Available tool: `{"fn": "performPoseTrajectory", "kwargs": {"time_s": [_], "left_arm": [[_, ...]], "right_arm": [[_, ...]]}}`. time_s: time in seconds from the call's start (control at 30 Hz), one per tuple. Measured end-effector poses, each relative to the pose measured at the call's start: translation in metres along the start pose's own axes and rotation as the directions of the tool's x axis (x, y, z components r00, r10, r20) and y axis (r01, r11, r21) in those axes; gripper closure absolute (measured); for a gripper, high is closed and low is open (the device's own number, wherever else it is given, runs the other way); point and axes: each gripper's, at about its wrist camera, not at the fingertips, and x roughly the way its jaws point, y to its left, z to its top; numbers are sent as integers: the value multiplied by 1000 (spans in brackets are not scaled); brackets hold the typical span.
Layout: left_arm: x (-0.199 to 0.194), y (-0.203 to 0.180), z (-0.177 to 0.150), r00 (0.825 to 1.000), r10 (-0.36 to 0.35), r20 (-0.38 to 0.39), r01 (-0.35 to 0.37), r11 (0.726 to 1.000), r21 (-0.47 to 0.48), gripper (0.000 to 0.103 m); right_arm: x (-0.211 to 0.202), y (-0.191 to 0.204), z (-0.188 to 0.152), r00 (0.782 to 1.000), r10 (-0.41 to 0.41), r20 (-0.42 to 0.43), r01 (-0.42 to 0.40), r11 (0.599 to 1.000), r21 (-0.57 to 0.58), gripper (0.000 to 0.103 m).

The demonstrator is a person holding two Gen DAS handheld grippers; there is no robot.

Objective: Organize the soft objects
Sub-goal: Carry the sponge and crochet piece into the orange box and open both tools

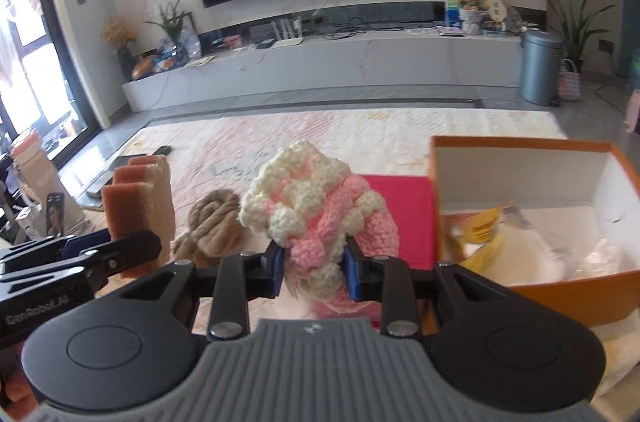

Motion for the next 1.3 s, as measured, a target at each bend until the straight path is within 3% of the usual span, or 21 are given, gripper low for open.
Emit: {"fn": "performPoseTrajectory", "kwargs": {"time_s": [0.13, 0.27, 0.4, 0.57, 0.8, 1.0, 1.13, 1.3], "left_arm": [[20, -24, 20, 994, -111, -8, 111, 993, 37, 59], [49, -43, 36, 977, -208, -49, 210, 977, 40, 59], [78, -57, 50, 961, -263, -87, 268, 962, 57, 59], [113, -69, 61, 929, -334, -159, 346, 936, 59, 59], [155, -96, 58, 901, -364, -237, 391, 917, 76, 59], [187, -115, 48, 874, -380, -302, 419, 905, 72, 59], [210, -124, 41, 846, -405, -348, 446, 894, 45, 59], [234, -130, 31, 825, -401, -399, 446, 895, 22, 59]], "right_arm": [[-10, -20, 11, 998, -63, 13, 64, 998, -25, 74], [-15, -39, 22, 995, -103, 15, 103, 994, -30, 74], [-14, -60, 31, 987, -159, 6, 159, 987, -39, 74], [-2, -94, 40, 979, -198, -40, 198, 980, -3, 74], [29, -145, 45, 954, -269, -135, 275, 961, 28, 74], [50, -179, 41, 920, -337, -199, 343, 939, -6, 74], [68, -199, 36, 893, -377, -245, 375, 925, -56, 73], [87, -220, 29, 866, -405, -293, 398, 913, -86, 73]]}}
